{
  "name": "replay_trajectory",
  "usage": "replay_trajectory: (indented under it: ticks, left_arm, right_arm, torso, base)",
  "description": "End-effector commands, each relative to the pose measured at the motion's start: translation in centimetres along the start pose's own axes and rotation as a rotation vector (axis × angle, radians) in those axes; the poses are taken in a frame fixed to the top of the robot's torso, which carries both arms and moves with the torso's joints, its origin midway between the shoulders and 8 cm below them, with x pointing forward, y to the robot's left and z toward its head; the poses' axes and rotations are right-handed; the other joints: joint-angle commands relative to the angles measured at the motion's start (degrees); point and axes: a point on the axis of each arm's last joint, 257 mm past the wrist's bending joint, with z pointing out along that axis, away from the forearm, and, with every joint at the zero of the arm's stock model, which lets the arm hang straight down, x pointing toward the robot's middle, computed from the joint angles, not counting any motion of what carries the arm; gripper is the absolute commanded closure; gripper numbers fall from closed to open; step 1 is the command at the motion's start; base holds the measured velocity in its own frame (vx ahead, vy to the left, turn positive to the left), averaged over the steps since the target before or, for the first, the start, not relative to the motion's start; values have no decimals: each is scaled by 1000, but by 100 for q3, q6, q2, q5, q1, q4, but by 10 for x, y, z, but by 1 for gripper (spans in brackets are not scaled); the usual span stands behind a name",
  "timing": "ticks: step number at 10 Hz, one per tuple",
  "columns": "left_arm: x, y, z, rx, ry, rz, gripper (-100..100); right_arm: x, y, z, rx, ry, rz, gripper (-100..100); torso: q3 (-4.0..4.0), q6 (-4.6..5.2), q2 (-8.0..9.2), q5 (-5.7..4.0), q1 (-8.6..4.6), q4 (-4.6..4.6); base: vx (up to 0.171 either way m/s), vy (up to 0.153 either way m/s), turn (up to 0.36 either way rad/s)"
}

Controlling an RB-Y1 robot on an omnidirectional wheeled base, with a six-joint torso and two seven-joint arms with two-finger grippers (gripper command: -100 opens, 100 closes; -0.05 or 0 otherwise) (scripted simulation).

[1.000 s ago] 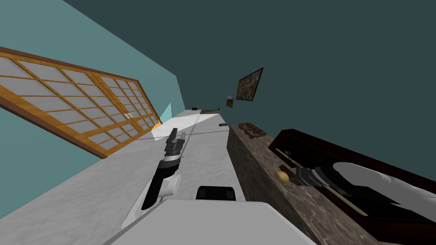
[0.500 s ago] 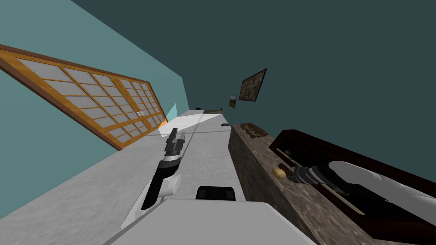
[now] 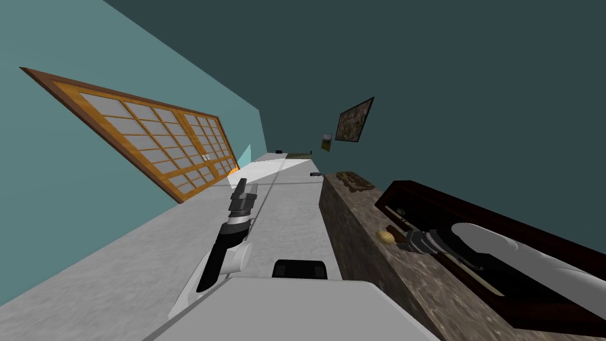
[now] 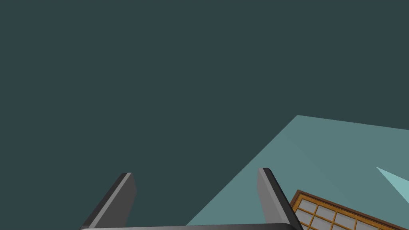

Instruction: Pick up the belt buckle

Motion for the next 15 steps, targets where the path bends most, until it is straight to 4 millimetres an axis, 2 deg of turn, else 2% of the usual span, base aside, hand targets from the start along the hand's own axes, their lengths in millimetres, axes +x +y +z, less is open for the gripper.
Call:
replay_trajectory:
  ticks: [1, 5, 6, 7, 10, 15]
  left_arm:
    - [0, 0, 0, 0, 0, 0, 0]
    - [0, 0, 0, 0, 0, 0, 0]
    - [0, 0, 0, 0, 0, 0, 0]
    - [0, 0, 0, 0, 0, 0, 0]
    - [0, 0, 0, 0, 0, 0, 0]
    - [0, 0, 0, 0, 0, 0, 0]
  right_arm:
    - [0, 0, 0, 0, 0, 0, 100]
    - [0, 0, 0, 0, -1, 2, 100]
    - [0, 0, 0, 0, -1, 2, 0]
    - [2, 3, -3, -7, -1, -27, 100]
    - [8, 8, -10, -22, 2, -82, 100]
    - [9, 15, -17, -41, -13, -125, 100]
  torso:
    - [0, 0, 0, 0, 0, 0]
    - [-13, -3, -19, -1, 0, -7]
    - [-13, -3, -20, -1, 0, -7]
    - [-13, -3, -20, -1, 0, -7]
    - [-40, -9, -68, 1, 10, -16]
    - [-30, -1, -49, 2, 10, -13]
  base:
    - [-7, 0, -2]
    - [0, 0, 0]
    - [0, 0, 0]
    - [61, 3, -143]
    - [147, 19, -171]
    - [80, 23, -108]
